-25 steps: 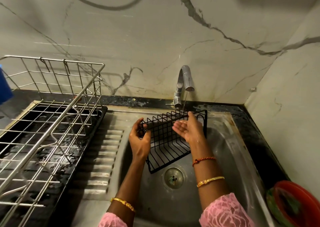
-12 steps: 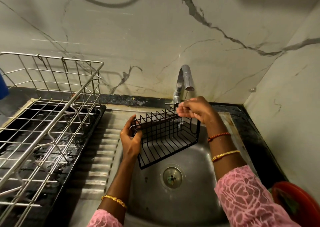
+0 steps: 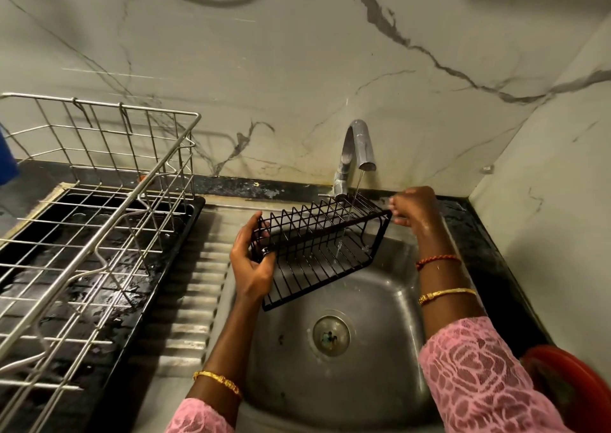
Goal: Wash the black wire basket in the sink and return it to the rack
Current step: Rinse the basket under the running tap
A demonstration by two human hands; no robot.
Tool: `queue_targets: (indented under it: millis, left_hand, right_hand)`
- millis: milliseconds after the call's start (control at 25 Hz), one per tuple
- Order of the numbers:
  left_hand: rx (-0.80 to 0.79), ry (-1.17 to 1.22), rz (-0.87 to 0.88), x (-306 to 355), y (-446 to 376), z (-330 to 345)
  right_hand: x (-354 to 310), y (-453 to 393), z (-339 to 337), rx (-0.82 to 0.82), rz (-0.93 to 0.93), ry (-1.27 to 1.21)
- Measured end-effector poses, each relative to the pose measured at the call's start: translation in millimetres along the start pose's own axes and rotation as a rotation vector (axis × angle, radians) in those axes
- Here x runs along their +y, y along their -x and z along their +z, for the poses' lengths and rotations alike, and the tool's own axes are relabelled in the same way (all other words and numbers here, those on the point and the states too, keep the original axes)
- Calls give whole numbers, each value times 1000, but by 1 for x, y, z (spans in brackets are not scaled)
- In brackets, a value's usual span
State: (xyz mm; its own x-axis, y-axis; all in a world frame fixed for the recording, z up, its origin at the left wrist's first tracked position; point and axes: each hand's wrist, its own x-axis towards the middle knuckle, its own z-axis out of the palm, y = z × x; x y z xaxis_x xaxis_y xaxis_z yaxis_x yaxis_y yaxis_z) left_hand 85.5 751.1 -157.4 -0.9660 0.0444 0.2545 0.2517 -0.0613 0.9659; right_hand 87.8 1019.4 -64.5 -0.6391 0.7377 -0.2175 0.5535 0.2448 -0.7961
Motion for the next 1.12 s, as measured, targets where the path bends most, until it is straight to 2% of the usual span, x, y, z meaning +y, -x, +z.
queue_targets:
  millis: [40, 160, 440, 760, 880, 960, 1000, 1120]
  left_hand:
    - [-6, -4, 20, 0, 1, 0]
    - [3, -6, 46, -2, 2, -5]
    - [167, 51, 31, -5, 22, -15]
    - [291, 73, 96, -10, 35, -17]
    - [298, 61, 96, -15, 40, -13]
    - [294, 46, 92, -18, 42, -8]
    - [287, 48, 86, -18, 43, -5]
    - [209, 49, 89, -11, 44, 9]
  right_hand:
    - [8, -4, 2, 12, 43, -48]
    - [25, -3, 13, -131, 175, -216]
    - [24, 17, 33, -291, 72, -302]
    - [1, 29, 42, -299, -72, -283]
    - [-9, 39, 40, -226, -103, -251]
    - [-13, 46, 38, -201, -24, -260]
    - [-13, 50, 39, -256, 60, -320]
    - [-13, 59, 38, -508, 333, -758]
